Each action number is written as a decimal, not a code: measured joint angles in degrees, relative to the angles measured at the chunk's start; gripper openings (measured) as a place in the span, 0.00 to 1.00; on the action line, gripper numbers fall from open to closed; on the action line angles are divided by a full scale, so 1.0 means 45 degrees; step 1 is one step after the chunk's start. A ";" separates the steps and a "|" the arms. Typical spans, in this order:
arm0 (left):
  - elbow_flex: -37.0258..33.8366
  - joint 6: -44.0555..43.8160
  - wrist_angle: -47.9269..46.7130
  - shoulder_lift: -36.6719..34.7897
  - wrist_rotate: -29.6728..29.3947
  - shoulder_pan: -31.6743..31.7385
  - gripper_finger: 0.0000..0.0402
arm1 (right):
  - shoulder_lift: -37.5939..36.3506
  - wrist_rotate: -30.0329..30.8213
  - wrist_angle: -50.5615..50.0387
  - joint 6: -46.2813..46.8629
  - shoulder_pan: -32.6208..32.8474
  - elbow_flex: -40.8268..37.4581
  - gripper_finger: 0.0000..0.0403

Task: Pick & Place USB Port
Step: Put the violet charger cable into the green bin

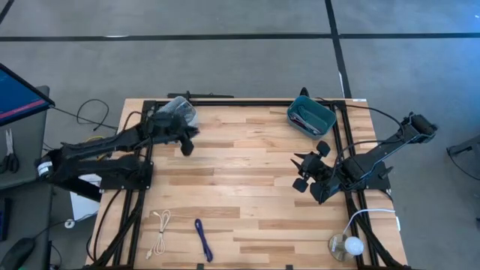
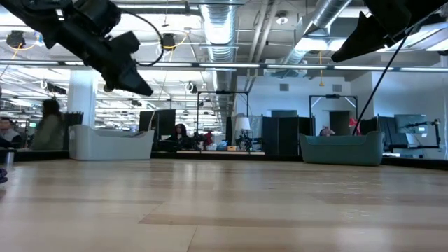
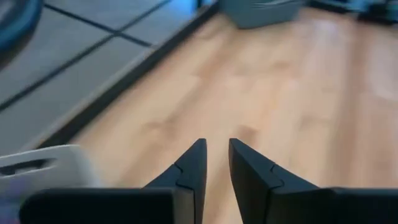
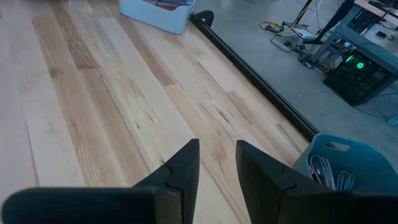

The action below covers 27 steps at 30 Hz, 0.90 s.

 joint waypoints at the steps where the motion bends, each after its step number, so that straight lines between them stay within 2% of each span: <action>1: 0.0000 -0.0242 0.0002 0.0000 0.0008 -0.0496 0.16 | 0.0000 0.0000 0.0000 0.0000 0.0000 0.0000 0.24; 8: 0.0000 -0.2576 0.0659 0.0000 0.0055 -0.4155 0.15 | 0.0000 0.0000 0.0000 0.0000 -0.0005 0.0000 0.24; 14: 0.0000 -0.4330 0.2500 0.0005 0.0786 -0.6519 0.14 | 0.0000 0.0000 0.0000 0.0000 -0.0005 0.0000 0.24; 20: 0.0000 -0.5270 0.4118 0.0005 0.0917 -0.7870 0.13 | 0.0000 0.0000 0.0004 0.0000 0.0000 0.0000 0.24; 24: 0.0000 -0.8498 0.4110 0.0030 0.0859 -0.8174 0.13 | 0.0000 -0.0043 0.0048 0.0000 0.0000 0.0000 0.24; 27: 0.0000 -0.9302 0.4102 0.0419 0.0757 -0.8376 0.13 | 0.0000 -0.0385 0.0058 0.0005 -0.0005 0.0000 0.24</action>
